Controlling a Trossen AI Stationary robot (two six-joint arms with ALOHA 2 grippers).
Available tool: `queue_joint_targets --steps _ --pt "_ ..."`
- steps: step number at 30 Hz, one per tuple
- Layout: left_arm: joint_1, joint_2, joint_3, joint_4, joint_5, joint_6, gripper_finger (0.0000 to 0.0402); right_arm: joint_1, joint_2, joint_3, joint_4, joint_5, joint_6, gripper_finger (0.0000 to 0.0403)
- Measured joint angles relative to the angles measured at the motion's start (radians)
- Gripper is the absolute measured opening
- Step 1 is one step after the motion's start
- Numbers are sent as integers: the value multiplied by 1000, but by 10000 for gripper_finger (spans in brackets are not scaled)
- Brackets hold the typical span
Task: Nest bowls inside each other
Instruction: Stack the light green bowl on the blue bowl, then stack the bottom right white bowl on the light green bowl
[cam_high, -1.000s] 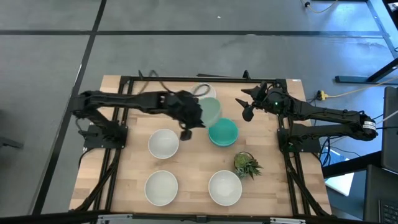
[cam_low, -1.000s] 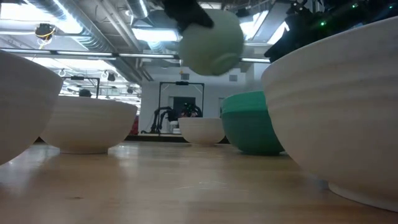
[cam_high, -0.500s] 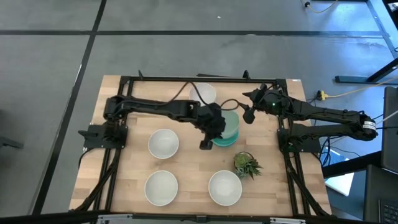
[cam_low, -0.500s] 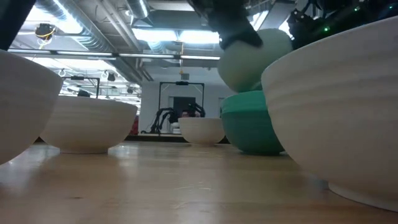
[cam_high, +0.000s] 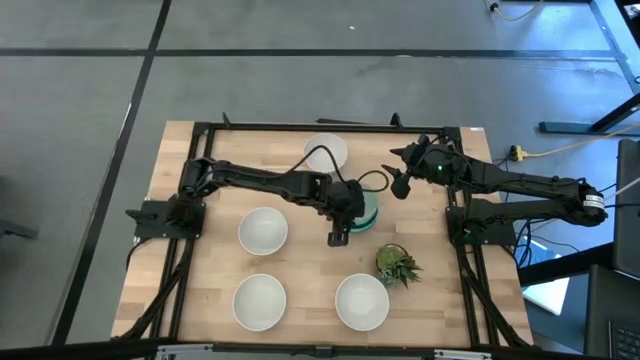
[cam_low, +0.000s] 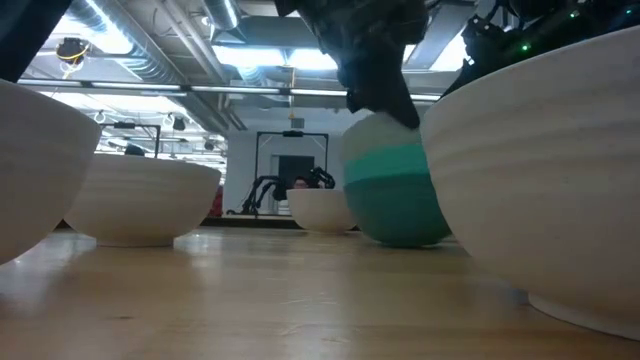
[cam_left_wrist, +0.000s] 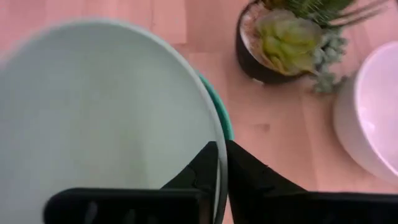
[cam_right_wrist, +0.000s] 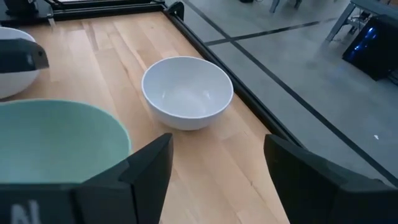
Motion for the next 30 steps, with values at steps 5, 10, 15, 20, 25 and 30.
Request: queue_joint_targets --steps 5,10,15,20,25,30 --pt "2 1 0 24 -15 -31 54 0 0 0 -3 0 -22 252" --pt "0 1 0 40 -7 -54 58 0 0 0 -5 0 -22 252" --pt "-7 1 0 39 -6 -50 73 0 0 0 -6 0 -26 252" --pt "-12 1 0 65 -6 -48 133 0 0 0 -4 0 -26 252" --pt "-26 1 0 109 -26 23 196 0 0 0 18 0 -26 252" --pt "-34 -26 0 167 -36 59 206 0 -2 0 42 -2 -42 252"
